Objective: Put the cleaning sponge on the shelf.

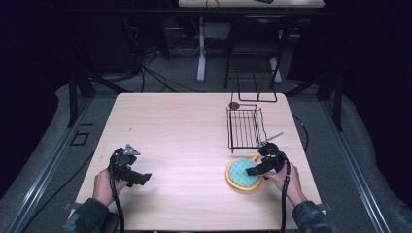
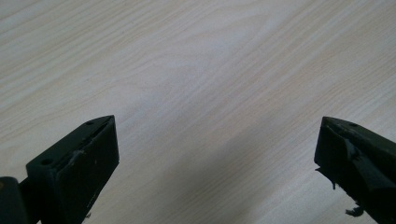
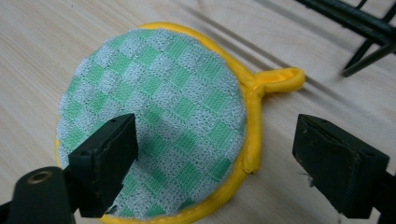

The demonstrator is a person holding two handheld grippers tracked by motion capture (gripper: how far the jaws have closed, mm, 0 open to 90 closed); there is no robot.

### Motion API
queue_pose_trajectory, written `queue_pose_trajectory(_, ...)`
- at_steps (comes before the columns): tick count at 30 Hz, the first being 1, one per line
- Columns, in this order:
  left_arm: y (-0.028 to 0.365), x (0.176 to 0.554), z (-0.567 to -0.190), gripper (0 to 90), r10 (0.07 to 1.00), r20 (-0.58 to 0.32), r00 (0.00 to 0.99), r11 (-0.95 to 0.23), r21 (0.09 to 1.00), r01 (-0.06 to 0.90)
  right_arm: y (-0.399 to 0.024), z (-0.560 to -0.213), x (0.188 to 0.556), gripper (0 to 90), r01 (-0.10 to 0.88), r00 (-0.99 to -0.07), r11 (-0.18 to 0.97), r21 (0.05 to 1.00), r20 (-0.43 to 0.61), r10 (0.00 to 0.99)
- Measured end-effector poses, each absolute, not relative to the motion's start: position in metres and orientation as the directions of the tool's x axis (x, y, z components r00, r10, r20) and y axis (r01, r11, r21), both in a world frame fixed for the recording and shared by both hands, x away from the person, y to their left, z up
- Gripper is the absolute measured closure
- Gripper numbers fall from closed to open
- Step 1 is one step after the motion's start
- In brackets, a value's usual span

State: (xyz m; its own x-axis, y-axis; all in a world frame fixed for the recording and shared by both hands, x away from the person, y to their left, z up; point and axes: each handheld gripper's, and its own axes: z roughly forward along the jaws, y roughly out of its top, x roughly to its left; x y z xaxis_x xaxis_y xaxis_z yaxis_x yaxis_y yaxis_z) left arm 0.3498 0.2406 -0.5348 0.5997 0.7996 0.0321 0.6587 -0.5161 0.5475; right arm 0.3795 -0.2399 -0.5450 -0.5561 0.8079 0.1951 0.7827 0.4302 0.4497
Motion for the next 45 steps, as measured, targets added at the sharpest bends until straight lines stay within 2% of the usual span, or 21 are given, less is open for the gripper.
queue_pose_trajectory(5,0.241,0.351,-0.537,0.1,0.8,0.023,0.599,-0.516,0.534,0.67,-0.24,-0.547,0.38,29.0,0.774,-0.576,0.448,0.447,0.204,0.792)
queue_pose_trajectory(10,0.242,0.351,-0.537,0.2,0.799,0.017,0.601,-0.516,0.533,0.671,-0.241,-0.549,0.38,32.2,0.791,-0.56,0.436,0.429,0.223,0.798)
queue_pose_trajectory(11,0.241,0.351,-0.537,0.2,0.798,0.016,0.603,-0.518,0.53,0.672,-0.24,-0.551,0.379,32.8,0.815,-0.529,0.399,0.421,0.26,0.808)
queue_pose_trajectory(16,0.24,0.351,-0.538,0.2,0.797,0.019,0.604,-0.523,0.522,0.673,-0.247,-0.555,0.38,38.2,0.836,-0.507,0.365,0.41,0.322,0.799)
queue_pose_trajectory(22,0.24,0.351,-0.538,0.3,0.797,0.02,0.604,-0.523,0.523,0.673,-0.246,-0.555,0.377,47.4,0.833,-0.509,0.364,0.416,0.32,0.799)
queue_pose_trajectory(23,0.24,0.351,-0.538,0.3,0.797,0.019,0.604,-0.523,0.523,0.673,-0.244,-0.555,0.376,52.0,0.83,-0.51,0.364,0.422,0.31,0.803)
queue_pose_trajectory(24,0.24,0.351,-0.538,0.3,0.797,0.019,0.604,-0.523,0.523,0.673,-0.244,-0.555,0.376,52.0,0.83,-0.51,0.364,0.422,0.31,0.803)
queue_pose_trajectory(26,0.239,0.35,-0.538,0.3,0.797,0.025,0.604,-0.526,0.52,0.673,-0.241,-0.553,0.373,58.4,0.821,-0.519,0.375,0.43,0.29,0.804)
queue_pose_trajectory(30,0.239,0.35,-0.538,0.3,0.792,0.024,0.61,-0.532,0.516,0.671,-0.239,-0.552,0.37,64.9,0.812,-0.528,0.381,0.442,0.277,0.803)
queue_pose_trajectory(35,0.239,0.35,-0.538,0.4,0.791,0.028,0.611,-0.535,0.517,0.668,-0.233,-0.547,0.364,70.0,0.776,-0.56,0.412,0.477,0.223,0.798)
queue_pose_trajectory(45,0.239,0.35,-0.538,0.4,0.786,0.023,0.617,-0.536,0.521,0.664,-0.232,-0.53,0.354,71.3,0.721,-0.594,0.421,0.55,0.179,0.784)
